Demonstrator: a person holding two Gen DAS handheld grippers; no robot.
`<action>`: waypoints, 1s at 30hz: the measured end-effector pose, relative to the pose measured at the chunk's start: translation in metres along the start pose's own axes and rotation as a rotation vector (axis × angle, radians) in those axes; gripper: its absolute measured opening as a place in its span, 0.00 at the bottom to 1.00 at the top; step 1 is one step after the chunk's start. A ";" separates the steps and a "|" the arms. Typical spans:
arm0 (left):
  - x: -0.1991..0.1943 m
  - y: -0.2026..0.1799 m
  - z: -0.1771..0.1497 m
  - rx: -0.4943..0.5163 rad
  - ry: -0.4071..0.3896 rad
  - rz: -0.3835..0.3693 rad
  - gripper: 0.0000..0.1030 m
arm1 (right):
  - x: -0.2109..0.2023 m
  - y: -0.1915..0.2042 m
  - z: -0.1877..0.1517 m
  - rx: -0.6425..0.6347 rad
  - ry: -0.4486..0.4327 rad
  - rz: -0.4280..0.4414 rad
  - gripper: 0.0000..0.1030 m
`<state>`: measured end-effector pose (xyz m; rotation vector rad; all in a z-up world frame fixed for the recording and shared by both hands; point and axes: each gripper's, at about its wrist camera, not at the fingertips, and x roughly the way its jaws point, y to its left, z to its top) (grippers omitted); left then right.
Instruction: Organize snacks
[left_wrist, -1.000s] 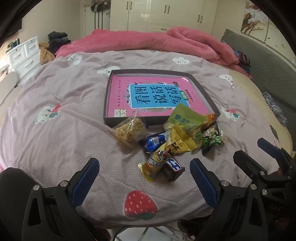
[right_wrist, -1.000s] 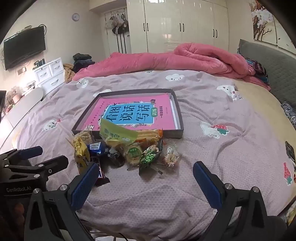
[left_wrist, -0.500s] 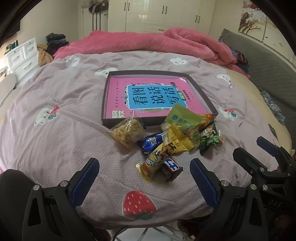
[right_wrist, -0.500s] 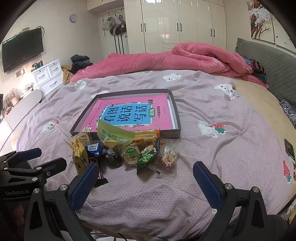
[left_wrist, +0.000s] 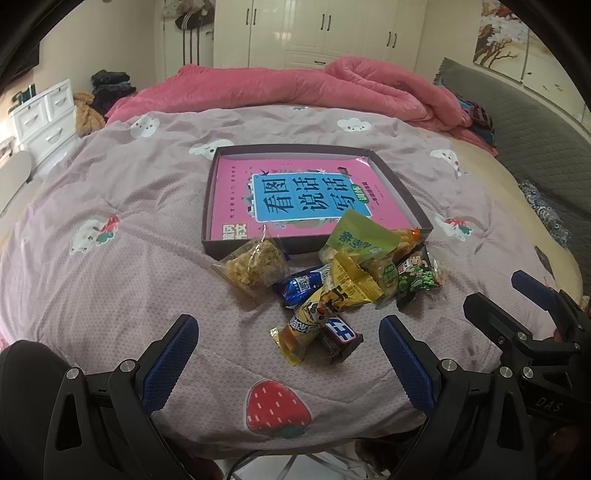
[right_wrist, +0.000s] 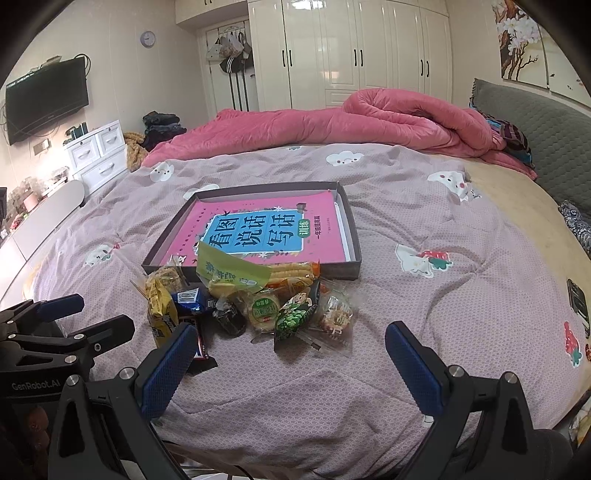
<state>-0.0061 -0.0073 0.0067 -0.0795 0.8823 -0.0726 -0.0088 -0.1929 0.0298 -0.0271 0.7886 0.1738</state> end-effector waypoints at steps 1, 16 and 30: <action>0.000 0.000 0.000 0.000 0.000 0.001 0.95 | 0.000 0.000 0.000 0.001 -0.002 0.001 0.99; -0.001 0.001 0.001 0.002 0.001 0.004 0.95 | -0.002 -0.001 0.000 0.008 -0.004 0.002 0.99; 0.000 0.003 0.000 -0.001 0.007 0.004 0.95 | -0.002 -0.002 0.000 0.011 -0.003 0.003 0.99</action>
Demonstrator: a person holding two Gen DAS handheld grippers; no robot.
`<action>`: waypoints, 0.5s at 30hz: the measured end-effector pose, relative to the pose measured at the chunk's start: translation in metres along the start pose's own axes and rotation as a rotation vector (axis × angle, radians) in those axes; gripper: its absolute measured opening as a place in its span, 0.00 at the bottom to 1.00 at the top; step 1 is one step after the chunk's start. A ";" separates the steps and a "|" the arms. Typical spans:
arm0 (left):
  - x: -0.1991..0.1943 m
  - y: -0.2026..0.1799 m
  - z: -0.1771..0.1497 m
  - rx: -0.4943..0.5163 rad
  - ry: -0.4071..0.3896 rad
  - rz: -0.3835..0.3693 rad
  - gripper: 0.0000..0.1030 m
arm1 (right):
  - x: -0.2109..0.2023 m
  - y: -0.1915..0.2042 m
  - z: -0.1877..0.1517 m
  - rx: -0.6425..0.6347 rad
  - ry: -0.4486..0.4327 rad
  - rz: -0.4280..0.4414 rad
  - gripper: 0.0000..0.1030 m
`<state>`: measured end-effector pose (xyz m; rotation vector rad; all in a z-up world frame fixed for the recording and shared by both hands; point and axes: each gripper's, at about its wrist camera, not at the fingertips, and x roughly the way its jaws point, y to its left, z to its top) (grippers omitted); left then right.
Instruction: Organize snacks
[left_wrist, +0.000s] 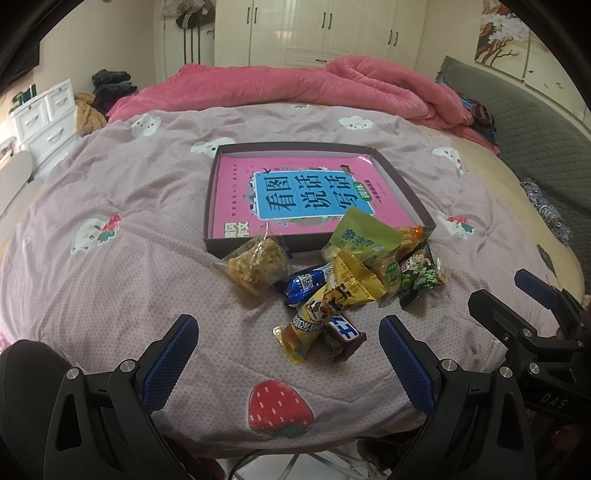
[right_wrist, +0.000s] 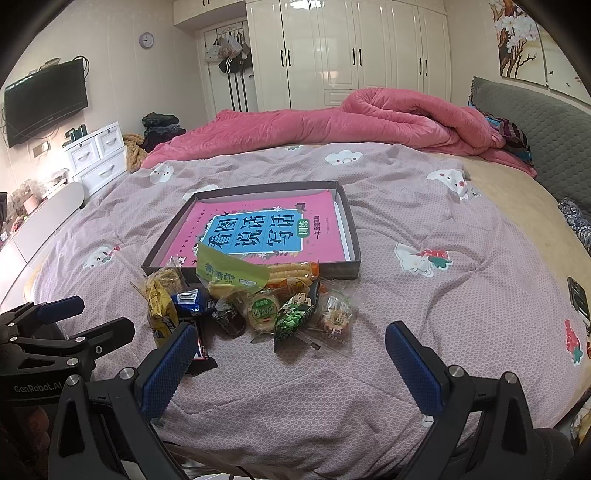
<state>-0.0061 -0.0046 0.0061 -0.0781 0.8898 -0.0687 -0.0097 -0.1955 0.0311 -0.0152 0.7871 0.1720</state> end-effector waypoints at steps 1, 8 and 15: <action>0.002 0.000 -0.001 -0.001 0.002 0.001 0.95 | 0.000 0.000 0.000 0.001 0.001 0.001 0.99; 0.012 0.006 -0.002 -0.023 0.039 0.000 0.95 | 0.006 -0.003 0.001 0.022 0.020 0.011 0.99; 0.033 0.016 -0.006 -0.065 0.113 -0.035 0.95 | 0.016 -0.007 0.002 0.052 0.046 0.034 0.99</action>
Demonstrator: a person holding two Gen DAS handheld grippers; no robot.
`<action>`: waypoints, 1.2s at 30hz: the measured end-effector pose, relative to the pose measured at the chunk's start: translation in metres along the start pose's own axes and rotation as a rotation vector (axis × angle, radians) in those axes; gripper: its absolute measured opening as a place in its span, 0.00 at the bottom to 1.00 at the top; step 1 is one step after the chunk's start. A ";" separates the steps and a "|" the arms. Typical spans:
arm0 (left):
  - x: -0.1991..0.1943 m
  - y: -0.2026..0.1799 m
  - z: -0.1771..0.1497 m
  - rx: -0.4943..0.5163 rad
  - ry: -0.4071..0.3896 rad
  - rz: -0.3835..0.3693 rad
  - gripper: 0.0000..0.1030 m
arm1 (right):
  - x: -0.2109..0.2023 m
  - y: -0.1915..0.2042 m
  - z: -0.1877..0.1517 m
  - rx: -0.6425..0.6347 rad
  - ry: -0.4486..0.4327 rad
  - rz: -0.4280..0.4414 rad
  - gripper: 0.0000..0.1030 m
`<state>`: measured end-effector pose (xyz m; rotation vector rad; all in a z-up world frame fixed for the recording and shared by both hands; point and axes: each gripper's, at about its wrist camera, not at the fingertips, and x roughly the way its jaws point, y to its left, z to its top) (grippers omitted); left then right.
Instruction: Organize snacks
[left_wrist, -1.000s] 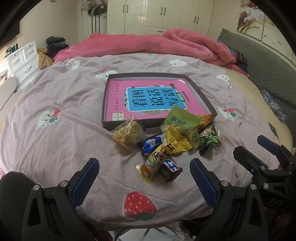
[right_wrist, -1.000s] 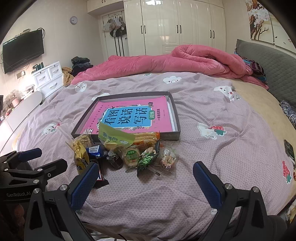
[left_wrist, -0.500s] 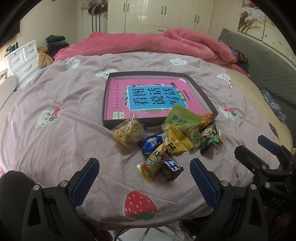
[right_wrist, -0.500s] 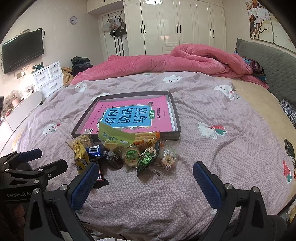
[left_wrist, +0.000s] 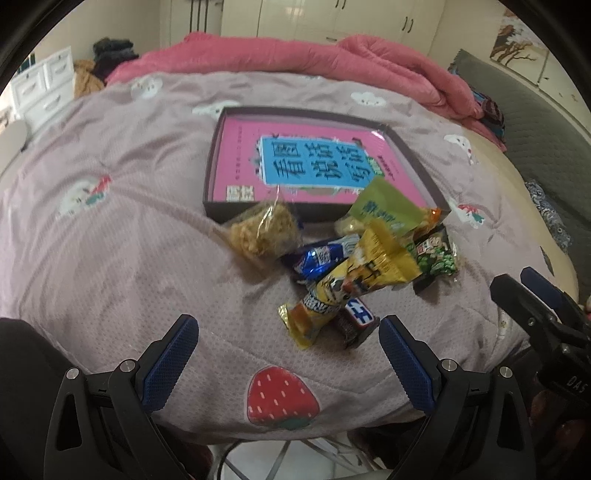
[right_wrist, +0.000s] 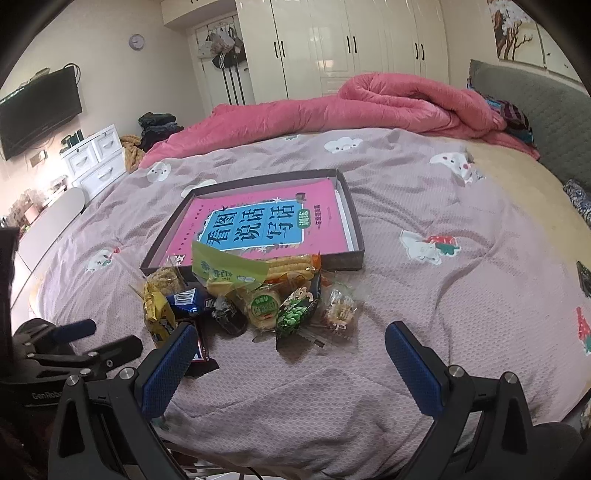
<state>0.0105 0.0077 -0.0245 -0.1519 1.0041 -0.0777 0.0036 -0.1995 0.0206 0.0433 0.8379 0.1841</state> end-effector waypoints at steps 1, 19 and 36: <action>0.002 0.001 0.000 -0.004 0.005 -0.007 0.95 | 0.001 0.000 0.000 0.001 0.003 0.003 0.99; 0.038 -0.005 0.009 0.023 0.045 -0.065 0.62 | 0.035 -0.008 0.008 0.048 0.064 0.043 0.87; 0.057 -0.005 0.012 0.012 0.073 -0.084 0.52 | 0.077 -0.017 0.013 0.109 0.157 0.118 0.38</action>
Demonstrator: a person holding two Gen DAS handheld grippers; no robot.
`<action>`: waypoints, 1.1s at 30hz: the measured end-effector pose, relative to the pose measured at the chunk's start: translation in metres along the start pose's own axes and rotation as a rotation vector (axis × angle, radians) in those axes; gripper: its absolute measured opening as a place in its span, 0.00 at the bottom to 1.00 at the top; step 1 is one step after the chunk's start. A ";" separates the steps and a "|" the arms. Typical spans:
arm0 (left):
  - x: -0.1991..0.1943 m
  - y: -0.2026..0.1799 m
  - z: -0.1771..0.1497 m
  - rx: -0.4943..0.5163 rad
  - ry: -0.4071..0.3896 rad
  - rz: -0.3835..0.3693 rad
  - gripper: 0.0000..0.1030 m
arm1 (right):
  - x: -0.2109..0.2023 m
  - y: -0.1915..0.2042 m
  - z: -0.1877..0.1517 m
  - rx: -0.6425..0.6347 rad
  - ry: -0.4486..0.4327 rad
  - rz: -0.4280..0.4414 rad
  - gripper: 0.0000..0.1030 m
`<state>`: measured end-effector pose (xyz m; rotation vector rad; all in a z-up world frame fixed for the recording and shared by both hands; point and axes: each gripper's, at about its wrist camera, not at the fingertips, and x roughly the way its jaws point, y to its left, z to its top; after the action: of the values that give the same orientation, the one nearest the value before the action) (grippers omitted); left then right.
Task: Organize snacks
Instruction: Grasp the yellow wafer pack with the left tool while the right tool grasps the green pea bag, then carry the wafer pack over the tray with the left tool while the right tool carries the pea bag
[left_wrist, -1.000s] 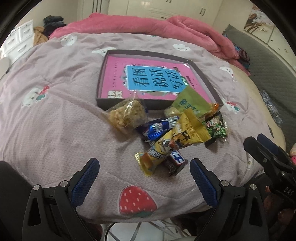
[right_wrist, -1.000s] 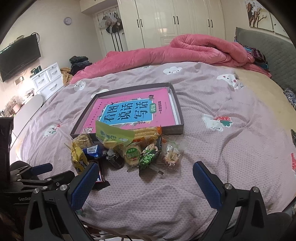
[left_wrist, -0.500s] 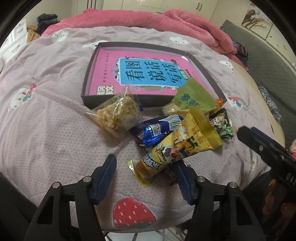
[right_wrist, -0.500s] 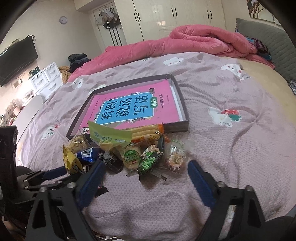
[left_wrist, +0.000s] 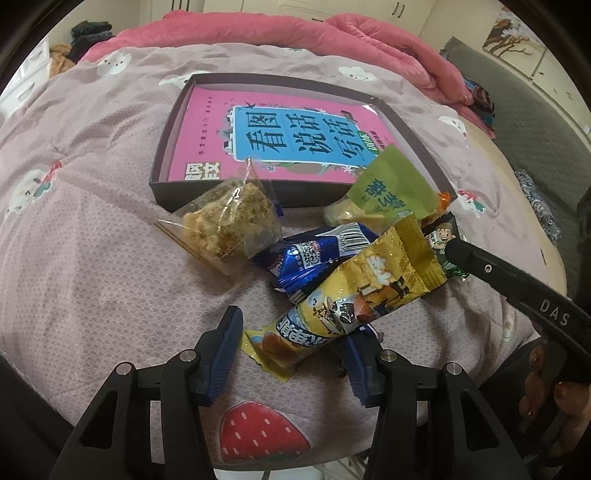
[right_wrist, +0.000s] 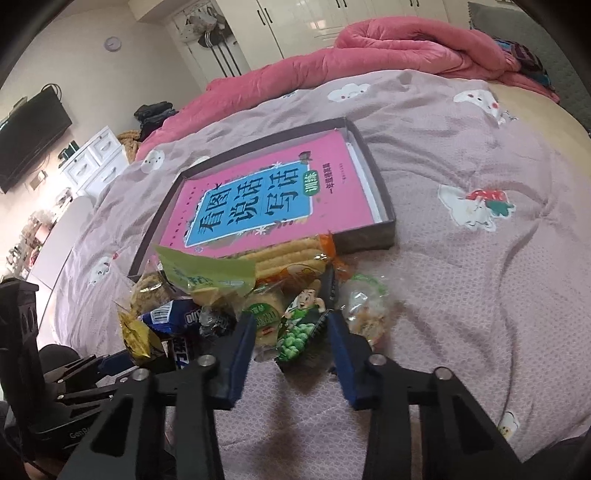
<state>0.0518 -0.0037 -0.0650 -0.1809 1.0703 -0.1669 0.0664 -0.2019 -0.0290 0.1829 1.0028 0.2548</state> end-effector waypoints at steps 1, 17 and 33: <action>0.001 0.001 0.001 -0.002 0.002 0.000 0.52 | 0.002 0.001 0.000 -0.003 0.005 -0.005 0.38; 0.011 0.004 0.006 -0.022 0.011 -0.046 0.34 | 0.023 0.003 0.006 -0.038 0.026 -0.060 0.25; -0.014 0.013 0.007 -0.047 -0.022 -0.118 0.15 | -0.016 0.000 0.009 -0.030 -0.109 0.021 0.23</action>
<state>0.0518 0.0123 -0.0528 -0.2873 1.0431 -0.2455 0.0660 -0.2070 -0.0114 0.1783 0.8884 0.2761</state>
